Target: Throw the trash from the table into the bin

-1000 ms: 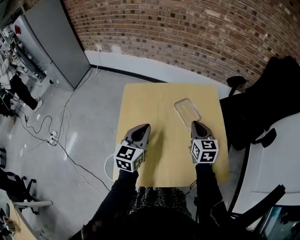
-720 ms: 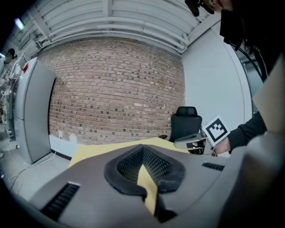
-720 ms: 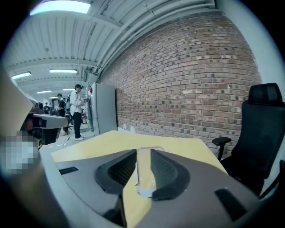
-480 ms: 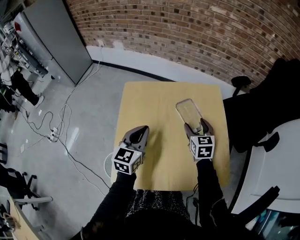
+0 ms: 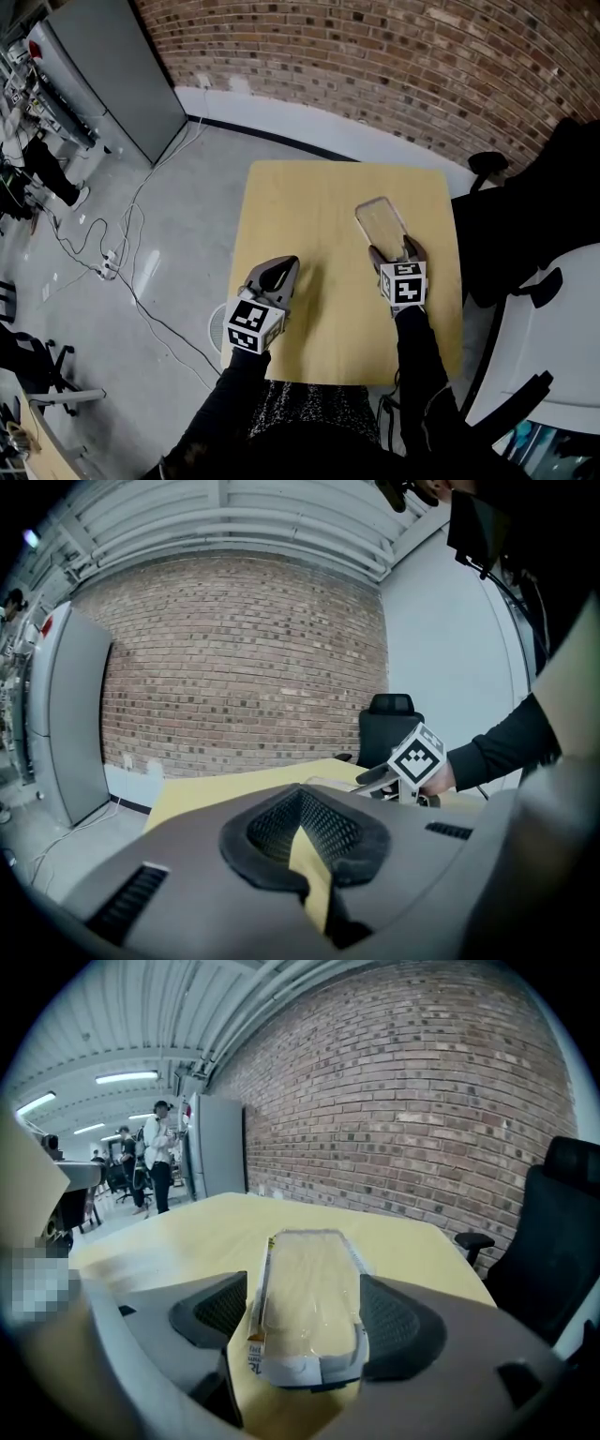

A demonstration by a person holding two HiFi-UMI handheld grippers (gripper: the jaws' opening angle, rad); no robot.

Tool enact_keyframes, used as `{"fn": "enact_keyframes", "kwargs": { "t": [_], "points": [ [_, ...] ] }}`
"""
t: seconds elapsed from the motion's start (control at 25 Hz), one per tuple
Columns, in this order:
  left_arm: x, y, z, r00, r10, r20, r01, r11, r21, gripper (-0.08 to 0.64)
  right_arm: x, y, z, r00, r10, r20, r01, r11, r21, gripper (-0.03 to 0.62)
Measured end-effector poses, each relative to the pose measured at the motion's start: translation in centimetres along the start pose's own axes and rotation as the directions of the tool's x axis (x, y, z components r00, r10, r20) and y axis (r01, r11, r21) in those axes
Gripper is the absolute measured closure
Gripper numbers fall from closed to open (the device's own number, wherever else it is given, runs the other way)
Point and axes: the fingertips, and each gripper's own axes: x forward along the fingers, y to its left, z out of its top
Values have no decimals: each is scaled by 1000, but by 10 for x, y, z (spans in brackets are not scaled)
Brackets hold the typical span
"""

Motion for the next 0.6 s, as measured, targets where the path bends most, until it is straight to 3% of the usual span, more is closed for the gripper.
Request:
{"fn": "enact_keyframes", "kwargs": {
  "t": [0.24, 0.6],
  "points": [
    [0, -1, -6, 1000, -4, -7, 4, 1000, -5, 555, 11, 3, -9, 995, 18, -94, -22, 999, -49, 235],
    [-4, 0, 0, 1000, 9, 9, -9, 1000, -17, 555, 11, 4, -11, 992, 36, -120, -42, 998, -54, 241]
  ]
}}
